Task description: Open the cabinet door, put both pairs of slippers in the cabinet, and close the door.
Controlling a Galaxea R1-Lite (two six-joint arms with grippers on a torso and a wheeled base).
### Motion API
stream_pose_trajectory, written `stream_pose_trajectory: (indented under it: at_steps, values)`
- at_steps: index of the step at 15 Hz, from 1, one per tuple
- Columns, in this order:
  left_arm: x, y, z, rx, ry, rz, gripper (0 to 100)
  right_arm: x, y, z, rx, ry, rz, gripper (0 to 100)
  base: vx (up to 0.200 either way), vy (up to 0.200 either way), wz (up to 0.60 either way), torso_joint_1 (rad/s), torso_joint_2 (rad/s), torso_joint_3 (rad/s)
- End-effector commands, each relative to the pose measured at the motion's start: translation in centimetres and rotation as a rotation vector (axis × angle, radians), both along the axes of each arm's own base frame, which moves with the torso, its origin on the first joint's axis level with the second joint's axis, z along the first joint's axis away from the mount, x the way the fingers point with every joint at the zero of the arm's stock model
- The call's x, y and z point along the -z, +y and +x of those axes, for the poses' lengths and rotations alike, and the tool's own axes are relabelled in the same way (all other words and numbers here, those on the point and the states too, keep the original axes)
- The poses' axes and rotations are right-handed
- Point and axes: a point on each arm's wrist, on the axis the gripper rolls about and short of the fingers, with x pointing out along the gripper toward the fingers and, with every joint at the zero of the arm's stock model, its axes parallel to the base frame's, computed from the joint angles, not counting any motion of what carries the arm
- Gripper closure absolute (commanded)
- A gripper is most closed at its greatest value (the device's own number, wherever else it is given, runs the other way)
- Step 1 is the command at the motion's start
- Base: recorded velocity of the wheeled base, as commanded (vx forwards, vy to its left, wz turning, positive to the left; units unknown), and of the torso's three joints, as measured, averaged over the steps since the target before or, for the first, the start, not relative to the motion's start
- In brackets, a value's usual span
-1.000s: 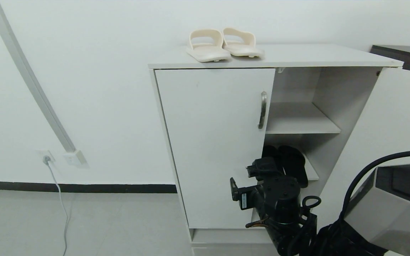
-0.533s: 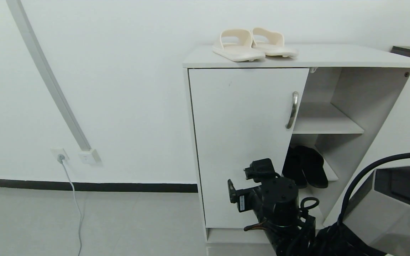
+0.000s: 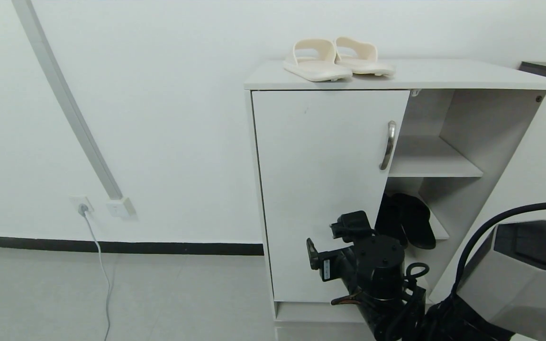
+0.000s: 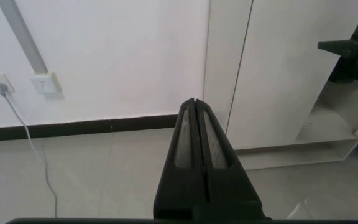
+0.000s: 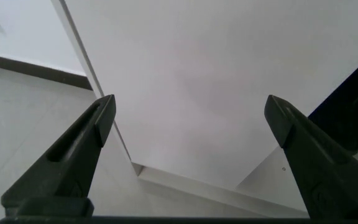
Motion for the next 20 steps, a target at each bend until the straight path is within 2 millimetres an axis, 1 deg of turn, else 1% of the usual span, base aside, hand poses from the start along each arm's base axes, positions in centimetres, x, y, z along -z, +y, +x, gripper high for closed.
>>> stream_pose_trajectory:
  at_steps: [1, 10, 15, 20]
  values:
    - [0.0, 0.0, 0.01, -0.002, 0.001, 0.0, 100, 0.22, -0.08, -0.03, -0.001, 0.006, -0.006, 0, 0.0, 0.0, 0.0, 0.0, 0.0, 0.0]
    - [0.0, 0.0, 0.01, -0.002, 0.001, 0.0, 100, 0.51, -0.05, -0.03, -0.014, 0.008, -0.019, 0, 0.0, 0.0, 0.0, 0.003, -0.02, -0.016]
    - [0.0, 0.0, 0.01, -0.003, 0.001, 0.0, 100, 0.51, -0.05, -0.03, -0.014, 0.008, -0.021, 0, 0.0, 0.0, 0.0, 0.071, -0.37, -0.308]
    - [0.0, 0.01, 0.01, -0.005, 0.001, 0.0, 100, 0.51, -0.04, -0.03, -0.016, 0.008, -0.02, 0, 0.0, 0.0, 0.0, 0.123, -0.46, -0.334]
